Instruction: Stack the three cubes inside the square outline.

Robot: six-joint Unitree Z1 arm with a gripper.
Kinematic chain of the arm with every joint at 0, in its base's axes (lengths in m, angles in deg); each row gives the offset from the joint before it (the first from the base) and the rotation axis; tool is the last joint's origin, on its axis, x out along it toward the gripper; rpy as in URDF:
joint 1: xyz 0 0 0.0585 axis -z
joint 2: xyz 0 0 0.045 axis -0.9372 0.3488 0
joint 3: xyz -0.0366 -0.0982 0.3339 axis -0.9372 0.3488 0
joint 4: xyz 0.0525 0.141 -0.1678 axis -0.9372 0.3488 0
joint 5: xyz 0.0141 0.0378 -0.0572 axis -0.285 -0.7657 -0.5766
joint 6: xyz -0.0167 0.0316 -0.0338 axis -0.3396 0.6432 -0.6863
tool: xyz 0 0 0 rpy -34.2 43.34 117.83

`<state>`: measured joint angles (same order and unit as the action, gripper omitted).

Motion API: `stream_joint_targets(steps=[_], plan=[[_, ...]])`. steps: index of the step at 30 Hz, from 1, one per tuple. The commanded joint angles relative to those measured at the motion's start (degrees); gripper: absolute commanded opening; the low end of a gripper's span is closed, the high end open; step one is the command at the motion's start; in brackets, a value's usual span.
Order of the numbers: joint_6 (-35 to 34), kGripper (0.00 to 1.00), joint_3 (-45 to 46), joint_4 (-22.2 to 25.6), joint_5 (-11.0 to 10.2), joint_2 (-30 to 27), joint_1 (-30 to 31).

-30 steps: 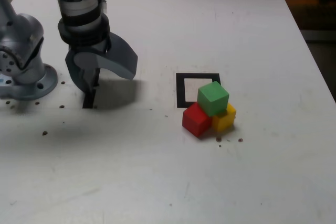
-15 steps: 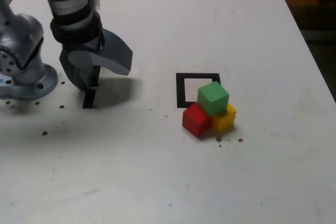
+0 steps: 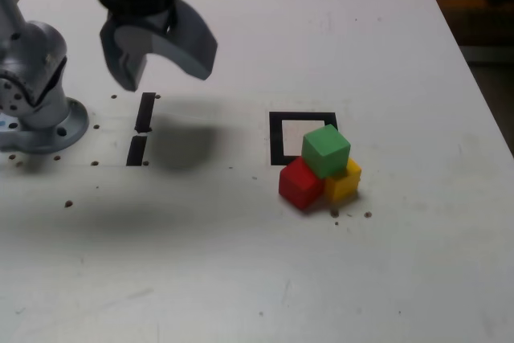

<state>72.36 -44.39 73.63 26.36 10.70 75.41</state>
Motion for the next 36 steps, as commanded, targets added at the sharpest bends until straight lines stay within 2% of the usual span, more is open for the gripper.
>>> stream_joint_targets(steps=[1, 13, 20, 25, 36], plan=[[0.49, 0.99, -5.31, 1.13, 0.47, 1.04, 0.13], [2.80, 0.99, -23.04, 7.41, 6.03, 11.41, 1.58], [1.28, 0.99, -33.03, 8.37, 9.81, 19.23, 4.97], [-1.19, 0.99, -36.33, 8.68, 10.74, 22.90, 6.78], [-3.58, 0.99, -36.60, 7.24, 11.95, 28.04, 7.09]])
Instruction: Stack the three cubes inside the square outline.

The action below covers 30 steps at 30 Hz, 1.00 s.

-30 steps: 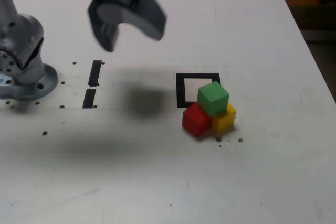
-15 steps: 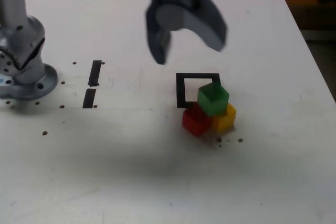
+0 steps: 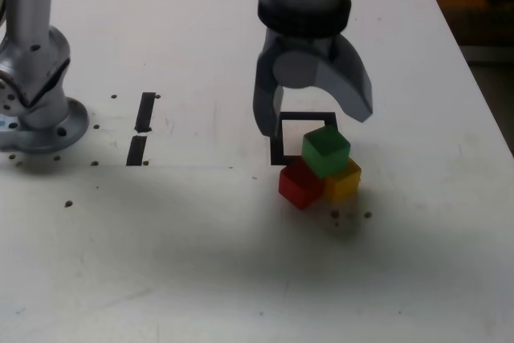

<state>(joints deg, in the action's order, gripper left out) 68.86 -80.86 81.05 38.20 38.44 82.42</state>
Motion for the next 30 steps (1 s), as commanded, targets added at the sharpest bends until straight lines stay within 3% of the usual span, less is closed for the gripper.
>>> stream_joint_targets(steps=[1, 9, 19, 24, 30], plan=[[-0.10, 0.99, -0.14, -0.46, 0.25, 0.75, 0.08], [-0.10, 0.97, -0.13, -2.46, 1.00, 3.62, 0.08], [-0.56, 0.85, 0.14, -3.13, 1.21, 5.73, 0.05], [-1.46, 0.68, 0.40, -3.77, 0.38, 5.79, 0.04], [-2.10, 0.31, 0.46, -5.87, -0.86, 5.58, 0.03]])
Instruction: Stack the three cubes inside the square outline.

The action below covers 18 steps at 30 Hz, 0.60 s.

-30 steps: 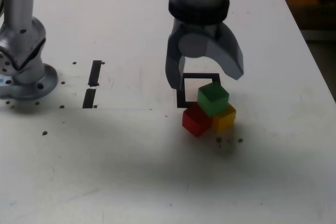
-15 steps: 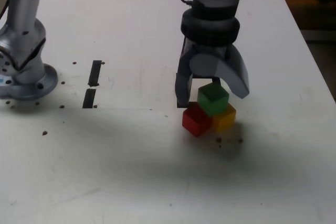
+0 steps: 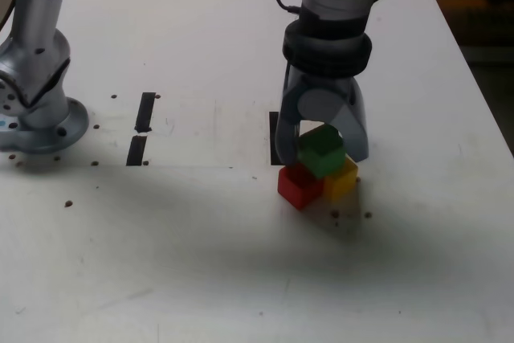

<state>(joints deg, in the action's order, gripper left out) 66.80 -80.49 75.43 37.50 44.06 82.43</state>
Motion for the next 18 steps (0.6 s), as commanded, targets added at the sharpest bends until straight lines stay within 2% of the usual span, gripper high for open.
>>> stream_joint_targets(steps=[1, 4, 8, 13, 18], plan=[[-0.06, 0.26, 0.10, -0.63, -0.30, -0.11, 0.04], [-0.05, 0.17, 0.16, -1.42, -0.50, -0.29, 0.05], [0.00, 0.11, 0.25, -1.55, -0.64, -0.71, 0.13], [0.00, 0.10, 0.31, -0.68, -1.11, -2.66, 0.61], [-0.12, 0.10, 0.42, 2.83, -2.31, -7.26, 0.74]])
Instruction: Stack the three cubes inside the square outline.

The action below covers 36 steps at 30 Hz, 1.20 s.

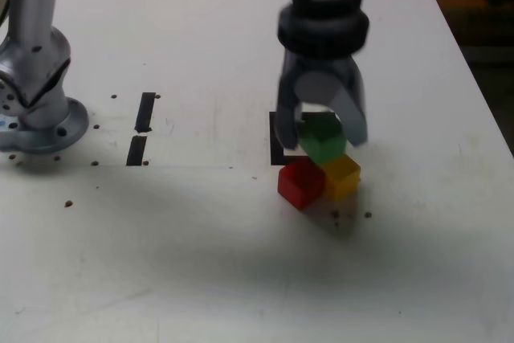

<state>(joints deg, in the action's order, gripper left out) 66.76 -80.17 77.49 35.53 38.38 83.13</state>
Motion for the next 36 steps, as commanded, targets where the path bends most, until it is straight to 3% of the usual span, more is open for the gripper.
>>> stream_joint_targets(steps=[1, 7, 11, 17, 23, 36], plan=[[-0.14, 0.10, 0.17, 1.59, -0.69, -2.61, -0.05], [-0.10, 0.10, 2.98, 5.52, -2.16, -9.21, -2.67], [1.57, 0.10, 8.62, 5.24, -2.09, -13.15, -7.12], [8.73, 0.10, 19.67, 0.12, -1.59, -16.42, -17.38], [16.27, 0.10, 25.88, -5.39, -1.93, -16.25, -25.48], [24.08, 0.12, 31.73, -16.98, -0.87, -11.51, -31.16]])
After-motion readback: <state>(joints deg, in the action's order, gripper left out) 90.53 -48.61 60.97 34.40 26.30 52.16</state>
